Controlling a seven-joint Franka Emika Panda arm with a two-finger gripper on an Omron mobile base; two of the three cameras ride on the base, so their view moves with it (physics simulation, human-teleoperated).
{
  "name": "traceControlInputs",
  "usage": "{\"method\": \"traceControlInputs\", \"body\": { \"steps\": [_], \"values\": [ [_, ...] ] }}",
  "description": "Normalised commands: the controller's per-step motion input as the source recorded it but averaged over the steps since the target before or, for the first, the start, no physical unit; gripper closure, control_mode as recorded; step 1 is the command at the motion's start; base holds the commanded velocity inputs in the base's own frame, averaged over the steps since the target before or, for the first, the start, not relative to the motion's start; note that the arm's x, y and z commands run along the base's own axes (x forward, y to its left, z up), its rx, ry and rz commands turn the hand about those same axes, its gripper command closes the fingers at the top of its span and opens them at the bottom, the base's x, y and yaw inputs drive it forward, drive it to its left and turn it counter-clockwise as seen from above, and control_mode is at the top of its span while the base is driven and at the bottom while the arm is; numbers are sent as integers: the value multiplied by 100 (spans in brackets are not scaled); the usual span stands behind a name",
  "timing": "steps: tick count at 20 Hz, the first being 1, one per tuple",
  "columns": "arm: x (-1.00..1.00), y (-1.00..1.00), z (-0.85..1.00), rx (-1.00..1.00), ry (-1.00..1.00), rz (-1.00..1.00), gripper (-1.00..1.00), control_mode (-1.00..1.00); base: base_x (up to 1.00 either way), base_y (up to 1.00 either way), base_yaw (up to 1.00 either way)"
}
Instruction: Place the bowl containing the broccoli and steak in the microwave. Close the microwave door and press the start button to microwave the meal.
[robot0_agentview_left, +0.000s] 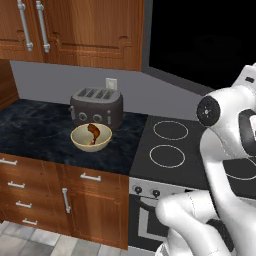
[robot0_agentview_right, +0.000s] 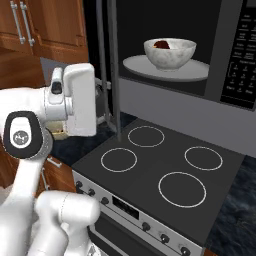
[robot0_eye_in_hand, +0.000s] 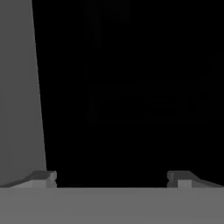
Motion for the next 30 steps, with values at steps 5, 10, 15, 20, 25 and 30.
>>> {"method": "traceControlInputs", "body": {
  "steps": [5, 10, 15, 20, 25, 30],
  "values": [
    [36, -36, 0, 6, 9, 47, -100, -100, 0, 0, 0],
    [62, -15, 0, 0, 26, 29, -100, -100, 0, 0, 0],
    [59, -3, 1, 0, 28, 18, -100, -100, 0, 0, 0],
    [51, -9, 8, 0, 23, 11, -100, -100, 0, 0, 0],
    [65, -28, -2, 4, 5, 7, -100, -100, 0, 0, 0],
    [83, -24, -26, 6, 0, 4, -100, -100, 0, 0, 0]
  ]
}}
